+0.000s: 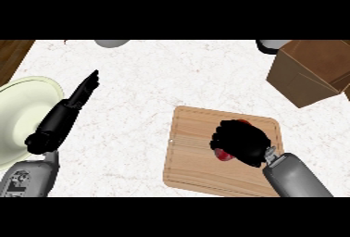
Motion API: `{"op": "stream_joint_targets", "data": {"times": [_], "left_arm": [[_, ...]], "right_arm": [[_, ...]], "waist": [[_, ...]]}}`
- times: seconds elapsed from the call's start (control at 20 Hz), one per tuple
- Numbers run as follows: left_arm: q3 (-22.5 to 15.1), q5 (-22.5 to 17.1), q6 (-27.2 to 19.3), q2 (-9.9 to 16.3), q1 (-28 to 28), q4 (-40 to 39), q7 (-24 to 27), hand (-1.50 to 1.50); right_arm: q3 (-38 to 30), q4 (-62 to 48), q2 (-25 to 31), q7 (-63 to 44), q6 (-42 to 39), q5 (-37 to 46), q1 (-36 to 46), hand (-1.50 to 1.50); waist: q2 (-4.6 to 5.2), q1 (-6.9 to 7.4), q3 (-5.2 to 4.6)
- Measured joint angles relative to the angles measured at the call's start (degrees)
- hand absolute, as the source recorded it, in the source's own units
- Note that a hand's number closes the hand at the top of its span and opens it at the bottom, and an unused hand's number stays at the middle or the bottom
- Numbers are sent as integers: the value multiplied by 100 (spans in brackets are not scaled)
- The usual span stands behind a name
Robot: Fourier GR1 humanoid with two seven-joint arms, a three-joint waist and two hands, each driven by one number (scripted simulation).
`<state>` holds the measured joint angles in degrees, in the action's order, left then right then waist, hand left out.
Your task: Pick the can from the cutting board and place it in the cardboard box
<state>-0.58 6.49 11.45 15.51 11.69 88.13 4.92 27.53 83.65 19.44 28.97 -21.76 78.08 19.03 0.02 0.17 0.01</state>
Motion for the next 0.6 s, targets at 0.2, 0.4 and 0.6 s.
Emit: {"op": "stream_joint_targets", "data": {"times": [0.2,0.4,0.6], "left_arm": [[75,-43,91,6,-65,112,-43,0],[150,-20,122,-14,6,125,-130,0],[120,42,110,-71,2,160,-131,0]], "right_arm": [[23,-238,-199,263,644,107,-14,150],[-16,-340,-349,496,1092,194,-20,150],[-459,-602,-738,153,1084,37,152,150]], "waist": [[-10,8,-9],[-12,-3,-10],[7,17,-4]]}}
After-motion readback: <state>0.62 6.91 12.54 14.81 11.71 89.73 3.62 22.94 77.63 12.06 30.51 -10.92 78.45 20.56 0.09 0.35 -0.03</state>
